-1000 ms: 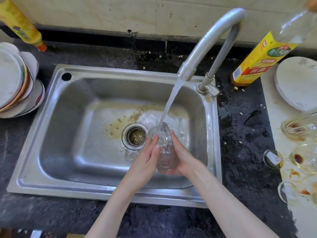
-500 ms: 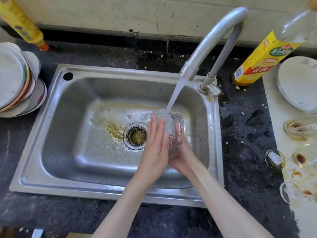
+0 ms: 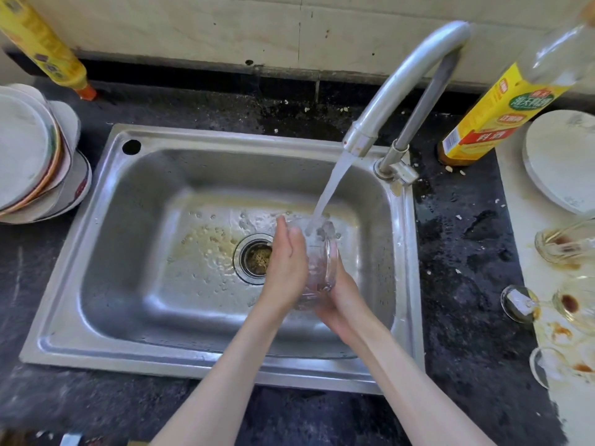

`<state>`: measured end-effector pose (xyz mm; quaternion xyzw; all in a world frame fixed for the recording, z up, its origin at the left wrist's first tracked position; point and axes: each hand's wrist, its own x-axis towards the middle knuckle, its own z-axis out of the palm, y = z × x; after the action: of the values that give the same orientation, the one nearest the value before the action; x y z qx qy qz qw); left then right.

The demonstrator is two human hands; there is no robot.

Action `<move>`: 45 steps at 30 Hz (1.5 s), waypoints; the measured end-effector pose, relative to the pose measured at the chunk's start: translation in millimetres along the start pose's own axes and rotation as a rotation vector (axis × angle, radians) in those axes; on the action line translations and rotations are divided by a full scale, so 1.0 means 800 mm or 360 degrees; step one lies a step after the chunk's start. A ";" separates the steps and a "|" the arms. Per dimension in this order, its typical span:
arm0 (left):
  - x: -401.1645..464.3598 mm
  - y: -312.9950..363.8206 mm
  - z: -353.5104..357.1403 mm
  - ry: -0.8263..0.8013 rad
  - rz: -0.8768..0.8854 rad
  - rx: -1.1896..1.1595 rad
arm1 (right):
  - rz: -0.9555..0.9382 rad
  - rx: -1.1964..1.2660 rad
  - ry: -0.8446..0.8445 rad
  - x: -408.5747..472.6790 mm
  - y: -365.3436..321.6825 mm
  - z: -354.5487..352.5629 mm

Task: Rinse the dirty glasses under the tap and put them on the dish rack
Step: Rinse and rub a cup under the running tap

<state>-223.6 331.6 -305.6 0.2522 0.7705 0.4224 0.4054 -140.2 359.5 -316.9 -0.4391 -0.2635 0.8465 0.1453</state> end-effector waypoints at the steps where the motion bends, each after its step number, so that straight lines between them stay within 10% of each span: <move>1: -0.002 0.002 0.001 -0.0001 0.0035 0.0010 | -0.0004 0.0016 -0.0008 0.000 -0.002 -0.001; 6: -0.037 -0.005 0.015 -0.0090 0.0323 0.0107 | -0.0112 0.0012 0.0051 0.003 -0.011 -0.010; 17: -0.021 0.003 -0.007 0.0025 0.0044 -0.0322 | -0.0288 -0.0639 0.0097 -0.015 -0.011 0.003; 30: -0.032 -0.023 -0.004 -0.0033 0.0704 0.0414 | -0.0404 -0.0343 0.0572 -0.021 -0.033 0.003; 41: 0.003 -0.009 -0.018 0.0206 -0.0228 -0.0271 | -0.0614 -0.0609 0.0486 -0.015 -0.009 0.012; 45: -0.025 -0.004 -0.017 -0.0058 0.0262 -0.0040 | -0.0481 -0.0131 0.0563 -0.017 -0.020 0.002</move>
<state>-224.5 309.0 -295.8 0.3171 0.7343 0.4592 0.3865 -133.2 365.4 -298.3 -0.5416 -0.3310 0.7136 0.2964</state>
